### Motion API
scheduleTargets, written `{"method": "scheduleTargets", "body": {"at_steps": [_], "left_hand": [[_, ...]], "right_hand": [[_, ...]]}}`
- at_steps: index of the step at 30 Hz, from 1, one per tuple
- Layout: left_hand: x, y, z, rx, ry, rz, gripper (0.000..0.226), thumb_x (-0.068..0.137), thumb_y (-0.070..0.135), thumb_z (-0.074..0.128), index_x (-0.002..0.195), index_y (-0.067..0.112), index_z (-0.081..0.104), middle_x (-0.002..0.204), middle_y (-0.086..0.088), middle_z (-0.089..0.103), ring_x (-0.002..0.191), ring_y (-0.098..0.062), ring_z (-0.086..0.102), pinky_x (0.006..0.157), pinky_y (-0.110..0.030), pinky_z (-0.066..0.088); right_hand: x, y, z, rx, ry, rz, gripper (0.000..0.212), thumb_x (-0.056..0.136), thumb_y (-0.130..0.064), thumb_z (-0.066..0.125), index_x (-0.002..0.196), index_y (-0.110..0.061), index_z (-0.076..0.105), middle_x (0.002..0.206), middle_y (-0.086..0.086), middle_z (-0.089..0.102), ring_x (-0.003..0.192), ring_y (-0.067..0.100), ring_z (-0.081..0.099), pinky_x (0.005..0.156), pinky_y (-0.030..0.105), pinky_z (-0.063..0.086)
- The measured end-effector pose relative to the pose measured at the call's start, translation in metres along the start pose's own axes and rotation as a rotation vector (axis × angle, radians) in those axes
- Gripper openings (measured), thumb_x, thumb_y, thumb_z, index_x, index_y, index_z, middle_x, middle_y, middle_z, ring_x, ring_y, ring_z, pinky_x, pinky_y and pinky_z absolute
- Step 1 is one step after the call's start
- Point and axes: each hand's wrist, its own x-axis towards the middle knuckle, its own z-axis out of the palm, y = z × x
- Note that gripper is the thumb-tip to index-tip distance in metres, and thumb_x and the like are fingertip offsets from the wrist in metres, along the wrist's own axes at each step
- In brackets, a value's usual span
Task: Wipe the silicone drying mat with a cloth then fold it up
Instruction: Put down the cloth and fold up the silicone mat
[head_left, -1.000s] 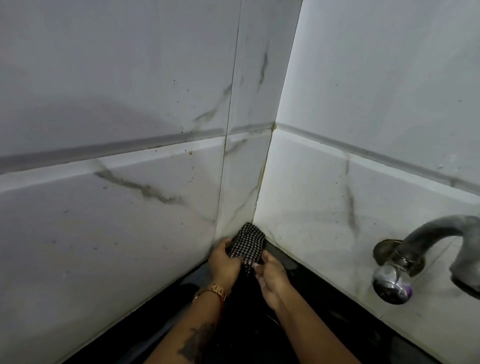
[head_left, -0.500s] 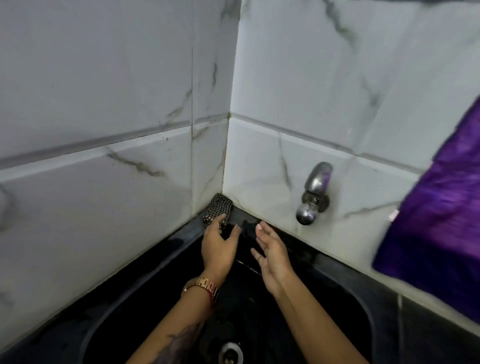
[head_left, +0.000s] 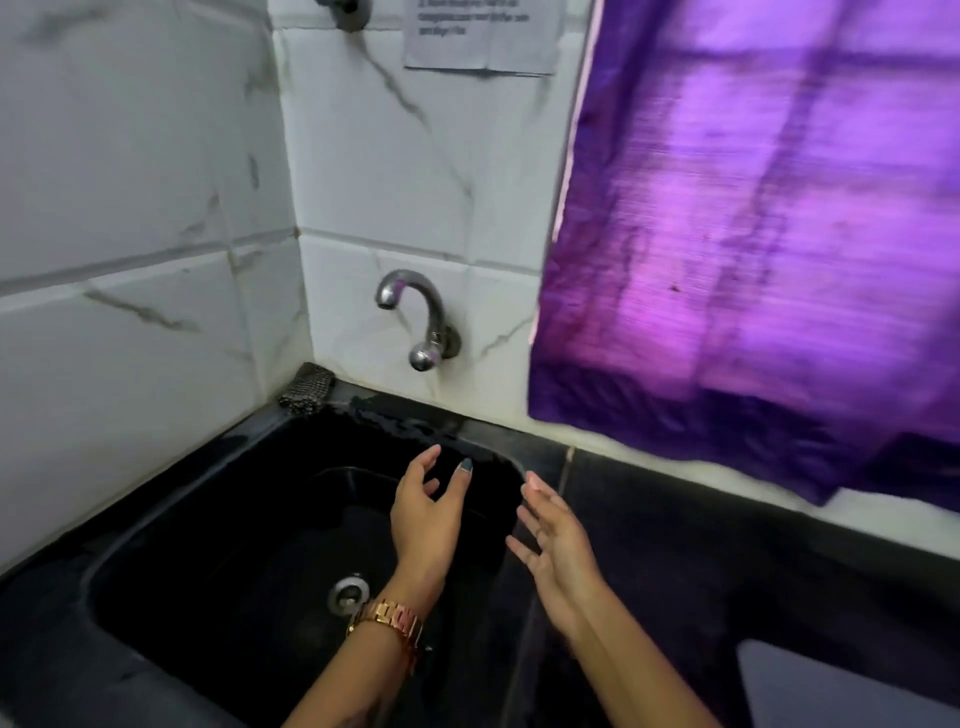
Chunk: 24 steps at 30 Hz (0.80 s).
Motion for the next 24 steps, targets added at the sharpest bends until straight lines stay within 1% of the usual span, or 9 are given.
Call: {"method": "scheduleTargets", "body": {"at_steps": [2, 7, 10, 12, 14, 16, 20, 23, 24], "left_hand": [[-0.034, 0.000, 0.020, -0.022, -0.030, -0.001, 0.039, 0.087, 0.030, 0.065, 0.124, 0.028, 0.053, 0.120, 0.013, 0.049, 0.110, -0.009, 0.050, 0.087, -0.026, 0.040], [-0.123, 0.001, 0.073, -0.047, -0.106, -0.024, 0.042, 0.087, 0.025, 0.065, 0.127, 0.023, 0.053, 0.118, 0.011, 0.050, 0.109, -0.010, 0.052, 0.087, -0.025, 0.041], [-0.174, 0.000, 0.100, -0.052, -0.150, -0.038, 0.040, 0.086, 0.023, 0.066, 0.124, 0.021, 0.054, 0.123, 0.006, 0.055, 0.110, -0.012, 0.054, 0.092, -0.028, 0.044], [-0.200, -0.001, 0.114, -0.066, -0.177, -0.048, 0.040, 0.086, 0.022, 0.066, 0.124, 0.020, 0.054, 0.125, 0.004, 0.054, 0.113, -0.015, 0.054, 0.094, -0.030, 0.044], [-0.226, -0.004, 0.128, -0.057, -0.213, -0.058, 0.039, 0.086, 0.023, 0.067, 0.123, 0.022, 0.055, 0.126, 0.004, 0.054, 0.113, -0.015, 0.054, 0.092, -0.030, 0.045], [-0.250, -0.010, 0.139, -0.045, -0.258, -0.068, 0.039, 0.085, 0.022, 0.067, 0.122, 0.022, 0.055, 0.126, 0.004, 0.054, 0.112, -0.015, 0.054, 0.090, -0.027, 0.043], [-0.284, -0.027, 0.156, 0.024, -0.343, -0.104, 0.042, 0.086, 0.021, 0.067, 0.126, 0.019, 0.054, 0.128, 0.001, 0.055, 0.112, -0.016, 0.055, 0.090, -0.028, 0.044], [-0.297, -0.038, 0.166, 0.067, -0.419, -0.134, 0.037, 0.085, 0.027, 0.068, 0.120, 0.024, 0.055, 0.124, -0.001, 0.057, 0.104, -0.014, 0.058, 0.088, -0.031, 0.048], [-0.300, -0.041, 0.170, 0.087, -0.448, -0.140, 0.039, 0.085, 0.029, 0.068, 0.121, 0.024, 0.055, 0.126, -0.003, 0.057, 0.107, -0.016, 0.057, 0.091, -0.034, 0.049]], "right_hand": [[-0.027, -0.005, -0.035, 0.012, 0.045, -0.004, 0.032, 0.091, -0.028, 0.054, 0.123, -0.028, 0.054, 0.119, -0.014, 0.053, 0.129, 0.014, 0.039, 0.101, 0.040, 0.038], [-0.094, -0.020, -0.115, 0.037, 0.125, -0.013, 0.027, 0.092, -0.026, 0.054, 0.118, -0.030, 0.055, 0.124, -0.011, 0.051, 0.130, 0.015, 0.038, 0.098, 0.037, 0.039], [-0.133, -0.026, -0.159, 0.067, 0.188, -0.013, 0.030, 0.093, -0.024, 0.052, 0.123, -0.028, 0.053, 0.125, -0.010, 0.051, 0.130, 0.014, 0.038, 0.100, 0.039, 0.037], [-0.154, -0.028, -0.182, 0.076, 0.207, -0.006, 0.033, 0.094, -0.023, 0.050, 0.127, -0.026, 0.051, 0.125, -0.011, 0.050, 0.130, 0.014, 0.038, 0.101, 0.040, 0.036], [-0.176, -0.028, -0.205, 0.092, 0.248, -0.003, 0.035, 0.094, -0.023, 0.048, 0.129, -0.025, 0.050, 0.127, -0.012, 0.050, 0.130, 0.012, 0.039, 0.100, 0.038, 0.036], [-0.198, -0.026, -0.227, 0.114, 0.309, -0.004, 0.030, 0.094, -0.023, 0.049, 0.124, -0.027, 0.052, 0.129, -0.010, 0.052, 0.126, 0.011, 0.042, 0.096, 0.035, 0.037], [-0.229, -0.019, -0.263, 0.147, 0.416, -0.008, 0.022, 0.093, -0.024, 0.050, 0.115, -0.029, 0.055, 0.122, -0.010, 0.054, 0.119, 0.010, 0.044, 0.095, 0.036, 0.039], [-0.244, -0.017, -0.285, 0.162, 0.505, -0.025, 0.019, 0.093, -0.024, 0.052, 0.111, -0.028, 0.058, 0.110, -0.015, 0.058, 0.114, 0.009, 0.047, 0.093, 0.035, 0.040], [-0.248, -0.018, -0.292, 0.171, 0.540, -0.028, 0.020, 0.093, -0.024, 0.051, 0.112, -0.027, 0.057, 0.107, -0.016, 0.058, 0.113, 0.009, 0.047, 0.093, 0.034, 0.039]]}}
